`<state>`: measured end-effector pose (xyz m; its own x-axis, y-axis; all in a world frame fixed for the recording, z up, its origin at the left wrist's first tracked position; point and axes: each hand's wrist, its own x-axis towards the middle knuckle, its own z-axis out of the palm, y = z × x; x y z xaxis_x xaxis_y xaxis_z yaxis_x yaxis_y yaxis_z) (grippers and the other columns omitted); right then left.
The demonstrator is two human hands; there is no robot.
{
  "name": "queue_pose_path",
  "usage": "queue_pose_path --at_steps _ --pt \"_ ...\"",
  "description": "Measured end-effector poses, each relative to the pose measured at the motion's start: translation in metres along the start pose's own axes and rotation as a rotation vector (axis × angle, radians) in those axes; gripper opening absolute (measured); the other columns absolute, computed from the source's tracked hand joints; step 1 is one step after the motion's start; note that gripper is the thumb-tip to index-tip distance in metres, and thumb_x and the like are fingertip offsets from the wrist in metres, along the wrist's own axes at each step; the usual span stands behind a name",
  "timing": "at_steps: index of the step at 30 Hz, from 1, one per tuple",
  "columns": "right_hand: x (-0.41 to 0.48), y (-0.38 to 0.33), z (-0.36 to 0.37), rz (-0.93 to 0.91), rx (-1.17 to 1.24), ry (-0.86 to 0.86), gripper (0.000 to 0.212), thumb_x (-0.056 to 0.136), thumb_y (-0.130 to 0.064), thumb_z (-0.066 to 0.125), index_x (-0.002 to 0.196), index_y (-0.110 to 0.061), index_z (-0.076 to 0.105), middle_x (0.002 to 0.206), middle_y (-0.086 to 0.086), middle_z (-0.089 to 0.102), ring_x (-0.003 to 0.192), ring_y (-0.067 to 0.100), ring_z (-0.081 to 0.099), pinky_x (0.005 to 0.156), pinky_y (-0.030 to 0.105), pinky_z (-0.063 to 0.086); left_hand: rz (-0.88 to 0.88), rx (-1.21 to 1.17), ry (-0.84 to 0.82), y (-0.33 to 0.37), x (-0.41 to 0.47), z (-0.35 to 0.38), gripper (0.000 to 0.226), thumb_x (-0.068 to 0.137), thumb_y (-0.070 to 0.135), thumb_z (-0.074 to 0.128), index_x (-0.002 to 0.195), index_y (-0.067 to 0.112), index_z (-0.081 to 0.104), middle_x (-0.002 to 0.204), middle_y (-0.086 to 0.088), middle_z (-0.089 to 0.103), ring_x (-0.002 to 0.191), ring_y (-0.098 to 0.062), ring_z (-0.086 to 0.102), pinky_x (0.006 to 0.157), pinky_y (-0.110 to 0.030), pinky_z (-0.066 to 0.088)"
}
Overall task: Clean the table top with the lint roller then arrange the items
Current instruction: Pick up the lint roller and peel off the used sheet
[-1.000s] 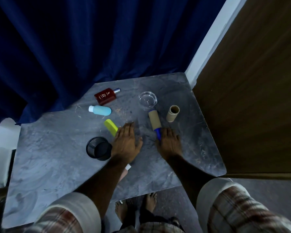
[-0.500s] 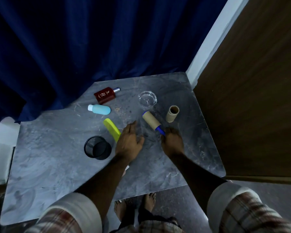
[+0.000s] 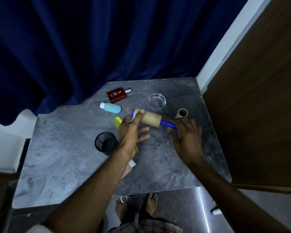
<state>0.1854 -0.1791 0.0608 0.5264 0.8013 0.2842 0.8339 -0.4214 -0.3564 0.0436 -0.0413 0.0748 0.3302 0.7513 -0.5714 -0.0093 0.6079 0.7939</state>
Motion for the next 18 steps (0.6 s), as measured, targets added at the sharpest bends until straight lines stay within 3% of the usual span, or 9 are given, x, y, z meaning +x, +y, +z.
queue_pose_path --at_steps 4,9,13,18 --pt "0.002 -0.022 -0.029 -0.149 0.064 0.059 0.025 0.098 -0.025 0.067 0.121 -0.017 0.07 0.118 0.006 0.063 0.107 0.029 0.055 0.08 0.043 0.045 0.109 -0.047 -0.01 0.018 -0.039 -0.021 0.048 0.082 0.049 0.085 0.113 0.013 0.075 0.095 -0.007 0.081 0.077 -0.017 0.075 0.056 -0.028 0.061" --pt "0.007 -0.062 -0.049 -0.284 0.071 0.099 0.033 0.102 -0.031 0.054 0.124 -0.012 0.071 0.12 0.012 0.062 0.105 0.031 0.052 0.082 0.044 0.045 0.279 -0.175 0.018 0.038 -0.081 -0.069 0.053 0.075 0.039 0.085 0.117 0.008 0.073 0.093 -0.006 0.075 0.071 -0.014 0.069 0.053 -0.022 0.058" --pt "0.012 -0.104 -0.057 -0.386 0.092 0.049 0.034 0.102 -0.027 0.055 0.127 -0.01 0.07 0.118 0.014 0.061 0.106 0.033 0.053 0.085 0.045 0.044 0.374 -0.268 0.07 0.05 -0.105 -0.119 0.055 0.076 0.03 0.084 0.124 0.01 0.067 0.099 -0.004 0.071 0.079 -0.018 0.067 0.063 -0.023 0.059" --pt "0.017 -0.155 -0.061 -0.528 0.118 -0.013 0.031 0.099 -0.021 0.061 0.126 -0.008 0.071 0.112 0.013 0.063 0.104 0.035 0.055 0.088 0.047 0.043 0.44 -0.302 0.09 0.053 -0.126 -0.177 0.054 0.079 0.017 0.084 0.129 0.012 0.065 0.103 0.005 0.073 0.096 -0.009 0.072 0.075 -0.025 0.062"
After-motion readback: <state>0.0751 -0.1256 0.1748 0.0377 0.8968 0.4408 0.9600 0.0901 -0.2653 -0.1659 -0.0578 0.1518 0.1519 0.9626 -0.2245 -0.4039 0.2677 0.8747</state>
